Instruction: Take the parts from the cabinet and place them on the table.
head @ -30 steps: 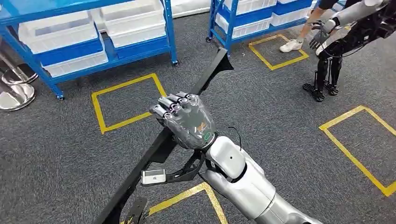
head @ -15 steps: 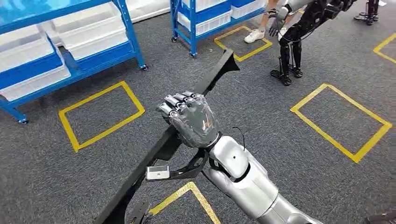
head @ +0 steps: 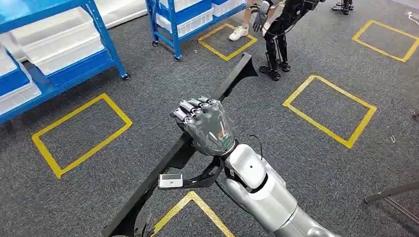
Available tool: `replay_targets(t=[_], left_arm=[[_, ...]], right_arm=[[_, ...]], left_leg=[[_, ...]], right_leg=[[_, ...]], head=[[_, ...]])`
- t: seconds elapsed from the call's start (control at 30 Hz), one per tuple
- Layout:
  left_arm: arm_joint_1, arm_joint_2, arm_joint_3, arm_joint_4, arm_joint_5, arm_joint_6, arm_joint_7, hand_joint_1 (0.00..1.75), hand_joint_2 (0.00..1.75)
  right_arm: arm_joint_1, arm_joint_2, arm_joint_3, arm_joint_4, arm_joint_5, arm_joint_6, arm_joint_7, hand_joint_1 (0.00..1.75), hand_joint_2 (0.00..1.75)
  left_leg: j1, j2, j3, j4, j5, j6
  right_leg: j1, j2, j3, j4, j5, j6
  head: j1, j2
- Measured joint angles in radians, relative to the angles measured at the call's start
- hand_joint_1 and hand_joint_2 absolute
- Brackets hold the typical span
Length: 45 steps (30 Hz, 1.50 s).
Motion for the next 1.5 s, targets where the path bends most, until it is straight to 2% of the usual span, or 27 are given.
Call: replay_targets(t=[0.13,0.2,0.3,0.33,0.37,0.43,0.47,0.5,0.53,0.63,0.67,0.73,0.8,0.87,0.9,0.97,1.0,1.03,1.17,1.23,1.27,1.33,1.37,1.4,1.43,1.47,1.5], left_arm=[[0.002,0.0,0.015,0.0,0.008,-0.011,0.013,0.0,1.75],[0.002,0.002,0.021,0.0,0.009,-0.013,0.015,0.0,1.75],[0.009,0.005,0.026,0.0,0.015,-0.013,0.028,0.0,1.75],[0.011,0.007,0.03,0.0,0.017,-0.014,0.039,0.0,1.75],[0.012,0.008,0.033,0.0,0.017,-0.014,0.045,0.0,1.75],[0.011,0.011,0.037,0.0,0.016,-0.019,0.046,0.0,1.75],[0.01,0.013,0.037,0.0,0.013,-0.023,0.04,0.0,1.75],[0.01,0.015,0.037,0.0,0.01,-0.023,0.033,0.0,1.75],[0.01,0.015,0.037,0.0,0.005,-0.023,0.012,0.0,1.75],[0.009,0.016,0.037,0.0,-0.004,-0.011,-0.015,0.0,1.75],[0.008,0.014,0.037,0.0,-0.003,-0.01,-0.019,0.0,1.75],[0.003,0.014,0.037,0.0,-0.004,-0.009,-0.032,0.0,1.75],[0.004,0.015,0.036,0.0,-0.005,-0.007,-0.056,0.0,1.75],[0.005,0.017,0.032,0.0,-0.019,-0.007,-0.077,0.0,1.75],[0.005,0.017,0.026,0.0,-0.028,-0.01,-0.087,0.0,1.75],[0.003,0.017,0.015,0.0,-0.038,-0.029,-0.099,0.0,1.75],[0.003,0.017,0.011,0.0,-0.038,-0.04,-0.101,0.0,1.75],[0.003,0.019,0.007,0.0,-0.036,-0.058,-0.101,0.0,1.75],[0.005,0.027,0.0,0.0,-0.034,-0.109,-0.106,0.0,1.75],[0.004,0.033,-0.004,0.0,-0.032,-0.125,-0.108,0.0,1.75],[0.006,0.035,-0.004,0.0,-0.031,-0.129,-0.107,0.0,1.75],[0.013,0.041,-0.004,0.0,-0.024,-0.158,-0.103,0.0,1.75],[0.015,0.044,-0.004,0.0,-0.02,-0.176,-0.095,0.0,1.75],[0.016,0.047,-0.005,0.0,-0.017,-0.192,-0.093,0.0,1.75],[0.015,0.049,-0.004,0.0,-0.015,-0.199,-0.092,0.0,1.75],[0.013,0.05,-0.004,0.0,-0.013,-0.206,-0.092,0.0,1.75],[0.011,0.052,-0.004,0.0,-0.012,-0.21,-0.093,0.0,1.75]], right_arm=[[-0.001,0.005,0.001,0.0,-0.003,-0.002,-0.001,1.75,1.75],[-0.004,0.008,0.001,-0.002,-0.003,-0.002,-0.001,1.75,1.75],[-0.003,0.015,0.002,-0.001,-0.005,-0.002,-0.001,1.75,1.75],[-0.003,0.015,0.002,0.0,-0.008,-0.002,-0.001,1.75,1.75],[-0.003,0.015,0.002,0.001,-0.01,-0.003,-0.001,1.75,1.75],[-0.003,0.016,0.002,0.0,-0.013,-0.004,-0.002,1.75,1.75],[-0.003,0.016,0.002,0.0,-0.013,-0.005,-0.002,1.75,1.75],[-0.003,0.016,0.002,0.0,-0.013,-0.006,-0.002,1.75,1.75],[-0.007,0.016,0.002,0.0,-0.013,-0.008,-0.002,1.75,1.75],[-0.006,0.017,0.001,-0.002,-0.013,-0.014,-0.003,1.75,1.75],[-0.006,0.015,0.0,-0.002,-0.013,-0.015,-0.003,1.75,1.75],[-0.006,0.013,-0.003,-0.003,-0.014,-0.017,-0.004,1.75,1.75],[-0.006,0.013,-0.004,-0.003,-0.016,-0.019,-0.008,1.75,1.75],[-0.004,0.011,-0.007,-0.002,-0.019,-0.022,-0.012,1.75,1.75],[-0.004,0.01,-0.008,-0.002,-0.021,-0.025,-0.015,1.75,1.75],[-0.004,0.008,-0.013,-0.003,-0.032,-0.03,-0.026,1.75,1.75],[-0.004,0.008,-0.015,-0.003,-0.036,-0.033,-0.029,1.75,1.75],[-0.005,0.008,-0.016,-0.006,-0.041,-0.036,-0.033,1.75,1.75],[-0.003,0.009,-0.023,-0.011,-0.054,-0.038,-0.043,1.75,1.75],[-0.003,0.01,-0.028,-0.014,-0.054,-0.039,-0.044,1.75,1.75],[-0.005,0.013,-0.028,-0.014,-0.054,-0.039,-0.043,1.75,1.75],[-0.003,0.015,-0.028,-0.014,-0.054,-0.039,-0.045,1.75,1.75],[-0.002,0.015,-0.029,-0.013,-0.054,-0.039,-0.045,1.75,1.75],[-0.003,0.015,-0.029,-0.013,-0.056,-0.04,-0.045,1.75,1.75],[-0.003,0.015,-0.029,-0.013,-0.058,-0.04,-0.046,1.75,1.75],[-0.005,0.016,-0.029,-0.013,-0.059,-0.04,-0.046,1.75,1.75],[-0.007,0.018,-0.029,-0.013,-0.061,-0.04,-0.046,1.75,1.75]], left_leg=[[0.003,0.037,0.013,-0.007,-0.007,-0.019],[0.011,-0.047,-0.007,0.047,-0.054,-0.024],[0.012,-0.076,-0.114,0.271,-0.151,-0.028],[0.012,-0.076,-0.136,0.307,-0.149,-0.029],[0.012,-0.076,-0.135,0.293,-0.124,-0.03],[0.017,-0.083,-0.082,0.159,-0.033,-0.029],[0.021,-0.101,-0.046,0.075,0.012,-0.029],[0.026,-0.147,-0.028,0.04,0.002,-0.026],[0.025,-0.171,-0.022,0.018,0.0,-0.026],[0.015,-0.146,-0.025,0.026,0.005,-0.014],[0.024,-0.133,-0.024,0.016,0.012,-0.003],[0.021,-0.107,-0.018,0.007,0.019,0.012],[0.014,-0.079,-0.02,0.007,0.019,0.015],[0.01,-0.051,-0.021,0.008,0.018,0.018],[0.007,-0.037,-0.021,0.008,0.017,0.019],[0.003,-0.015,-0.016,0.008,0.012,0.019],[0.003,-0.006,-0.012,0.008,0.01,0.017],[-0.004,0.002,-0.012,0.008,0.006,0.011],[-0.006,0.042,-0.001,0.004,0.0,-0.005],[0.002,-0.041,-0.02,0.053,-0.041,-0.012],[0.002,-0.064,-0.05,0.118,-0.077,-0.013],[0.004,-0.076,-0.127,0.274,-0.138,-0.017],[0.004,-0.076,-0.152,0.317,-0.142,-0.019],[0.005,-0.077,-0.153,0.308,-0.117,-0.02],[0.007,-0.078,-0.133,0.255,-0.075,-0.02],[0.01,-0.085,-0.095,0.167,-0.022,-0.021],[0.015,-0.108,-0.053,0.074,0.025,-0.022]], right_leg=[[-0.001,0.049,-0.005,-0.007,0.004,-0.024],[-0.009,0.067,0.002,-0.016,0.009,-0.039],[-0.007,0.101,0.002,-0.015,0.009,-0.045],[-0.007,0.115,0.002,-0.014,0.009,-0.045],[-0.007,0.128,0.002,-0.013,0.009,-0.045],[-0.009,0.158,0.002,-0.007,0.008,-0.043],[-0.01,0.17,0.002,-0.001,0.006,-0.04],[-0.013,0.179,0.0,0.003,0.003,-0.034],[-0.008,0.192,-0.011,0.011,0.004,-0.027],[-0.015,0.219,-0.019,-0.002,0.02,-0.004],[-0.013,0.231,-0.021,-0.002,0.023,0.001],[-0.008,0.124,-0.048,0.056,-0.023,0.002],[-0.009,0.089,-0.12,0.212,-0.099,0.007],[-0.009,0.086,-0.161,0.3,-0.12,0.007],[-0.009,0.086,-0.149,0.28,-0.098,0.004],[-0.004,0.069,-0.058,0.12,-0.017,-0.008],[0.003,0.04,-0.006,0.033,0.011,-0.017],[0.019,0.002,0.011,-0.001,-0.008,-0.021],[0.021,0.051,0.006,-0.013,0.001,-0.037],[0.008,0.069,0.018,-0.026,0.007,-0.048],[0.007,0.075,0.017,-0.025,0.008,-0.055],[0.008,0.102,0.016,-0.023,0.008,-0.056],[0.008,0.115,0.015,-0.021,0.008,-0.056],[0.007,0.13,0.015,-0.018,0.008,-0.055],[0.006,0.144,0.015,-0.015,0.007,-0.054],[0.003,0.159,0.015,-0.01,0.005,-0.051],[0.001,0.172,0.014,-0.002,0.001,-0.045]], head=[[-0.002,0.0],[-0.001,0.0],[-0.001,0.0],[-0.001,0.0],[-0.001,0.0],[-0.001,0.0],[-0.001,0.0],[-0.001,0.0],[0.0,0.0],[-0.001,0.0],[-0.001,0.0],[0.002,0.0],[0.001,0.0],[0.001,0.0],[0.002,0.0],[0.002,0.0],[0.002,0.0],[0.001,0.0],[0.001,0.0],[0.001,0.0],[0.0,0.0],[0.0,0.0],[0.0,0.0],[0.0,0.0],[0.0,0.0],[0.0,0.0],[0.0,0.0]])
